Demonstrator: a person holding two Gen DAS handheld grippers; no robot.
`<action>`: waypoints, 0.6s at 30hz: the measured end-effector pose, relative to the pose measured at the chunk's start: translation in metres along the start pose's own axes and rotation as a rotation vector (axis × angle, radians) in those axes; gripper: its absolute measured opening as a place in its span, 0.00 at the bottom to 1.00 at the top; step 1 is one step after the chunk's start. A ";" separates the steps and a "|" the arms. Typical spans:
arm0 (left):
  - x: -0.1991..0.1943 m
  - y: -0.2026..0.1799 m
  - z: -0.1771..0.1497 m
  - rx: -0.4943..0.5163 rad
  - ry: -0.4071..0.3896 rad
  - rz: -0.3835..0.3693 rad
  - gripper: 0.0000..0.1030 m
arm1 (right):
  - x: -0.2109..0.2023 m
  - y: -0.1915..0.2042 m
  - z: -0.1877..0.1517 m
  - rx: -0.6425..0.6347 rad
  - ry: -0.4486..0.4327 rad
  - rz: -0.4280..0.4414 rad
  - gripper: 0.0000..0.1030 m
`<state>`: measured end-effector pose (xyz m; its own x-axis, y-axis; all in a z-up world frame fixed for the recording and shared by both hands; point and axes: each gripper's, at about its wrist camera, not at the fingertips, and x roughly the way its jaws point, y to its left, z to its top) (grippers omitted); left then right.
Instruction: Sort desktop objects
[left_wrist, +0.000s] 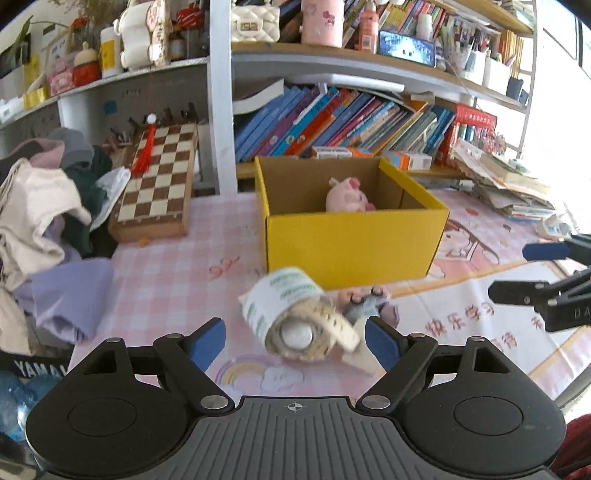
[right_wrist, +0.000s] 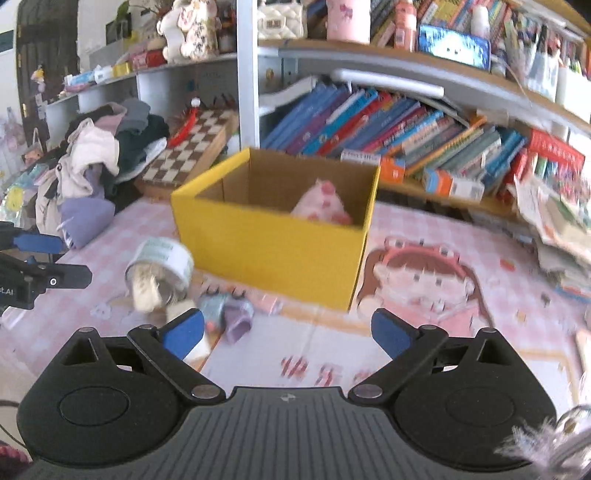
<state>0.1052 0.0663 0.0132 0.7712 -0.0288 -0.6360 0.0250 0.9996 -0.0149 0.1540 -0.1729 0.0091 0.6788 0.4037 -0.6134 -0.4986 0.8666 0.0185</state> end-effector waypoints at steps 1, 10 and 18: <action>0.000 0.000 -0.004 -0.003 0.006 0.008 0.88 | 0.001 0.003 -0.004 0.014 0.013 -0.001 0.95; -0.001 0.000 -0.031 0.012 0.066 -0.001 0.89 | 0.006 0.036 -0.034 0.021 0.057 -0.050 0.97; 0.003 -0.013 -0.048 0.083 0.106 -0.046 0.89 | 0.014 0.058 -0.049 -0.007 0.101 -0.046 0.97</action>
<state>0.0768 0.0532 -0.0258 0.6965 -0.0694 -0.7142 0.1144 0.9933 0.0151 0.1077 -0.1316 -0.0373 0.6433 0.3318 -0.6900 -0.4721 0.8814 -0.0164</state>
